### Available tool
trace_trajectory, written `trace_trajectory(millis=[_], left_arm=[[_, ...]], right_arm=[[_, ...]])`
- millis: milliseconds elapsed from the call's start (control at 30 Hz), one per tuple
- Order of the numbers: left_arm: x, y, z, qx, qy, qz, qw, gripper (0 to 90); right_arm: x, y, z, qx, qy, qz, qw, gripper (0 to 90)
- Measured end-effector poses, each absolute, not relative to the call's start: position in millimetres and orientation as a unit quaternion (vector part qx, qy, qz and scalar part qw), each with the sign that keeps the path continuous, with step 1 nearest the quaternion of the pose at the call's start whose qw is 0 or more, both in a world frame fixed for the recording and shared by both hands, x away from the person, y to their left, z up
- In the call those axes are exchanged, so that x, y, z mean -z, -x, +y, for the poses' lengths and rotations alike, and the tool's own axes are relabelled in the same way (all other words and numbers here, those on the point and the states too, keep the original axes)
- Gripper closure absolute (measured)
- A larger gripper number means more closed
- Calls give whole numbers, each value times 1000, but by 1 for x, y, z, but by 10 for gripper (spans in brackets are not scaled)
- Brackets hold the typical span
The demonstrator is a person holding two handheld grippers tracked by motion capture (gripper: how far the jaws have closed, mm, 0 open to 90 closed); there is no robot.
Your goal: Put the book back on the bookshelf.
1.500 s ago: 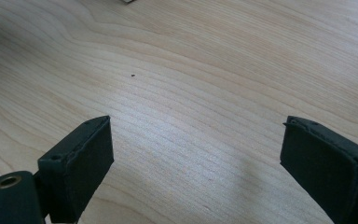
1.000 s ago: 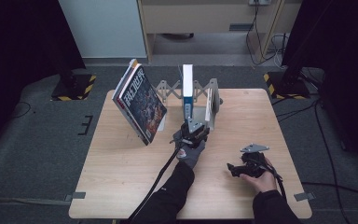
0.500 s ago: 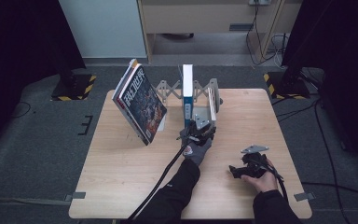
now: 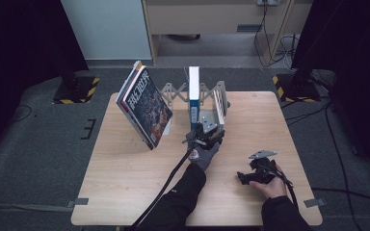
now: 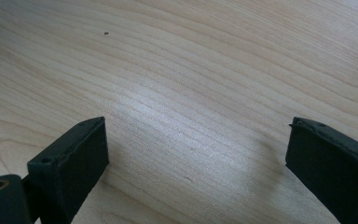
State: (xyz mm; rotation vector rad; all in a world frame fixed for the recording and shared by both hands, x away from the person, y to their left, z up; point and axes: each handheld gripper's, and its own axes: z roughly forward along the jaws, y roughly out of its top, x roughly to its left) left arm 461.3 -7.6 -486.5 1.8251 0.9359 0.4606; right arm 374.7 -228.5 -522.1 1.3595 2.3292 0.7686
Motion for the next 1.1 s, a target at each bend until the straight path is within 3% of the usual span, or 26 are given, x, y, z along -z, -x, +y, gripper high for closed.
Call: trace_trajectory(millis=[467, 600, 833, 1100], left_arm=[[454, -429, 44, -181, -774, 354, 493, 524], [445, -419, 75, -154, -782, 365, 480, 503], [437, -384, 142, -175, -823, 350, 411, 440], [459, -342, 234, -155, -800, 429, 388, 377]], right_arm=[[519, -374, -231, -280, -479, 815, 168, 59], [518, -375, -231, -282, -481, 812, 172, 57], [515, -373, -234, -286, -482, 809, 177, 54], [513, -373, -236, -286, -486, 806, 178, 53]])
